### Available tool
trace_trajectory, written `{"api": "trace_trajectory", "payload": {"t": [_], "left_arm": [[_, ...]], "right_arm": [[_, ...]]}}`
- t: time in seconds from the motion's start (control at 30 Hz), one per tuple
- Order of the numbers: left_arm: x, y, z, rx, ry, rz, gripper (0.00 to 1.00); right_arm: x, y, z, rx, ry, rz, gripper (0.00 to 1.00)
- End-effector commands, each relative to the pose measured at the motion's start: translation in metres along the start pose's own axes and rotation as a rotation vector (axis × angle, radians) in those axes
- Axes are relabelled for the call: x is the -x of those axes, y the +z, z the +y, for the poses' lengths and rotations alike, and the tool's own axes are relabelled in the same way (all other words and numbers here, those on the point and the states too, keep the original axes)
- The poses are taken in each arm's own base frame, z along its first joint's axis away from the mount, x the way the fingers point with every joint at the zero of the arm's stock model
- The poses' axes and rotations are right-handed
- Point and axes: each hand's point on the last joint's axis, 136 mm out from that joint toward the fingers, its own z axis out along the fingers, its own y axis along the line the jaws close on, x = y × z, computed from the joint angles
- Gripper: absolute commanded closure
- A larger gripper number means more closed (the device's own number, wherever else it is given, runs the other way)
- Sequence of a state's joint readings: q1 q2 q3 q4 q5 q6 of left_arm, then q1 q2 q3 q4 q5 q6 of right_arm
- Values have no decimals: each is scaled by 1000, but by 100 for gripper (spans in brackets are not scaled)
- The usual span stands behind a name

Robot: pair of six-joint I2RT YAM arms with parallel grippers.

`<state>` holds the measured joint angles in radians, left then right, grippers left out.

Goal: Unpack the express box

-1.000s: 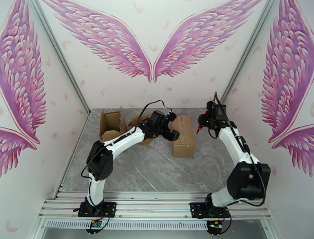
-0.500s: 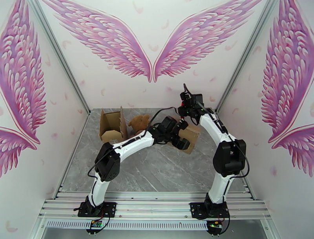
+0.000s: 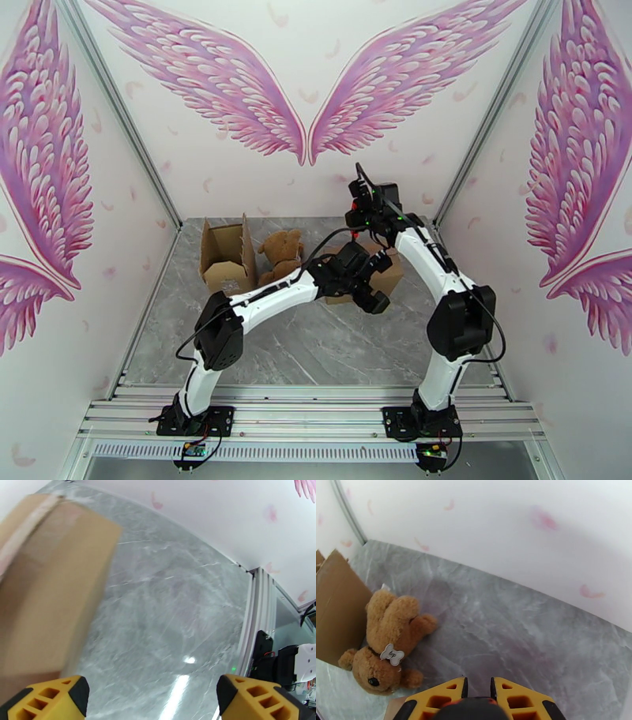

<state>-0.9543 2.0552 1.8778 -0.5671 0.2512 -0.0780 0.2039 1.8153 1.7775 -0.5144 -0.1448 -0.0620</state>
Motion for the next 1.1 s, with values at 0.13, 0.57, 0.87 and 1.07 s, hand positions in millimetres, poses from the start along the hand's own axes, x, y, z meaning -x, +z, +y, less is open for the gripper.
{"api": "trace_trajectory", "payload": {"t": [0.13,0.57,0.87,1.07], "left_arm": [[42,-83,62,214,-35,-155,8],[82,-96,195,258,-179,-235,5],[75,-36,202,117,-144,-194,5],[44,-14,189,22,-185,-100,8]], "right_arm": [[22,-97,-59,-302,129,-89,100],[-87,-194,-60,-464,180,30,98],[-168,-190,-30,-343,300,141,100],[-186,-163,-25,-301,407,118,100]]}}
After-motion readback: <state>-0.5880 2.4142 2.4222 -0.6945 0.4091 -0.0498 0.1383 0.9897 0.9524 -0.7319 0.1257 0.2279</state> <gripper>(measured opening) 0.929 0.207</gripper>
